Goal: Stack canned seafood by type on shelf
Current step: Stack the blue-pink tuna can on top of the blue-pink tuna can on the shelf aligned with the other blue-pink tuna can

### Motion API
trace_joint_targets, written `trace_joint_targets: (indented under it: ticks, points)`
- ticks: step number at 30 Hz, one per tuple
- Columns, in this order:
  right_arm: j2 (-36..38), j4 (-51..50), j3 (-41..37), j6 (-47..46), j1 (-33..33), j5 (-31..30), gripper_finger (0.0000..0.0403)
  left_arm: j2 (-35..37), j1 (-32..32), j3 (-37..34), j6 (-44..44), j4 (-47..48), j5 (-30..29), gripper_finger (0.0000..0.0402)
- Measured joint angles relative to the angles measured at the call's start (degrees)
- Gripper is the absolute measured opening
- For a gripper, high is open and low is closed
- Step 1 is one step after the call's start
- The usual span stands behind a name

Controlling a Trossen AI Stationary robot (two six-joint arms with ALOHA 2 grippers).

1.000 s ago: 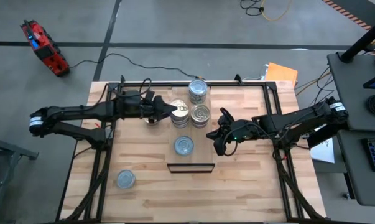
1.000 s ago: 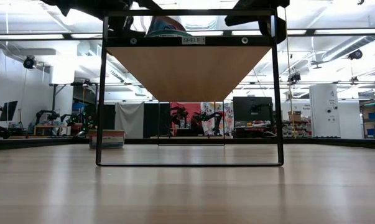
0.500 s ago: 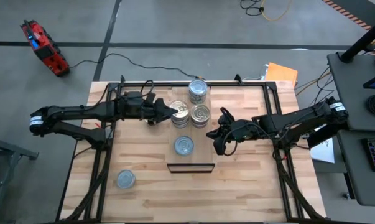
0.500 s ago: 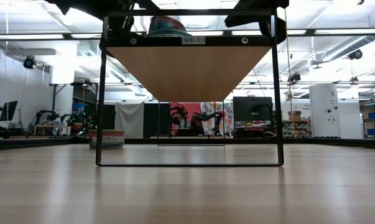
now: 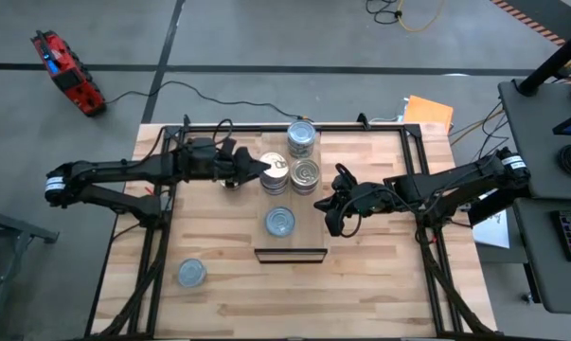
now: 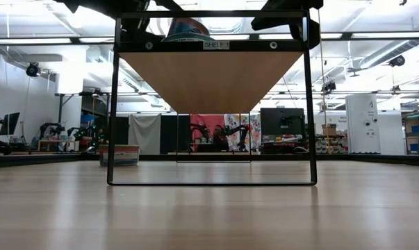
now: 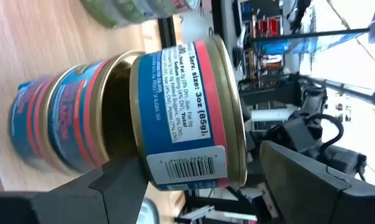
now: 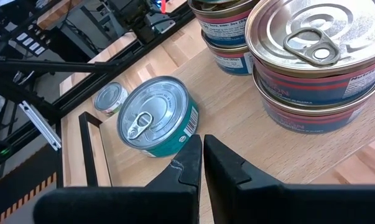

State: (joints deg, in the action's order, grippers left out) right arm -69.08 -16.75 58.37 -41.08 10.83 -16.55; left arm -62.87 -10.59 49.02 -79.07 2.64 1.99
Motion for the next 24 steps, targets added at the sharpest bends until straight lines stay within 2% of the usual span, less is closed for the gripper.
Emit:
trace_joint_targets:
  ticks: [14, 24]
  points:
    - [0.0, -0.1, 0.0, -0.03, 0.0, 0.0, 0.0009, -2.4, 1.41, 1.5, -1.52, 0.12, 0.22, 0.0284]
    - [0.0, -0.2, 0.0, -0.29, 0.0, 0.0, 0.0009, -2.45, 1.01, 2.0, -0.56, 3.87, 0.75, 0.0284]
